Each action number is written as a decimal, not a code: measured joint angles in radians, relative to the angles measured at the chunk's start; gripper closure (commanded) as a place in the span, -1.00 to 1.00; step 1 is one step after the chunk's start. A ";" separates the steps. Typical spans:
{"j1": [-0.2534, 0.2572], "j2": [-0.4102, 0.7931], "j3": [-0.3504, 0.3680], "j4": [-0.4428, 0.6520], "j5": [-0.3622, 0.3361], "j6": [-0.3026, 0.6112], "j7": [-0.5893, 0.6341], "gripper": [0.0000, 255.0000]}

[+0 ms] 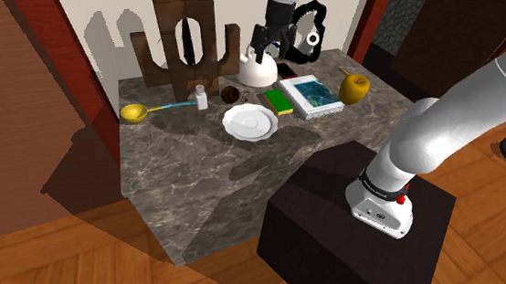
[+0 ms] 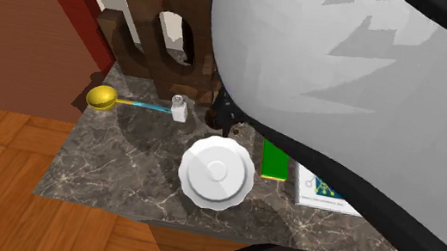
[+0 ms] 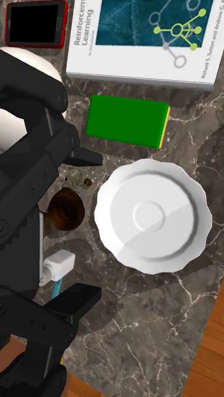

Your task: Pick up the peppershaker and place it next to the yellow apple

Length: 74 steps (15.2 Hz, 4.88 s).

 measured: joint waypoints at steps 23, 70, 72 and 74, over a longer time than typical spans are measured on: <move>0.064 0.858 0.058 0.709 0.084 0.064 0.152 -1.00; 0.069 0.821 0.061 0.874 0.075 -0.130 0.207 1.00; 0.069 0.817 0.061 0.896 0.075 -0.156 0.212 1.00; 0.068 0.822 0.061 0.929 0.074 -0.183 0.217 1.00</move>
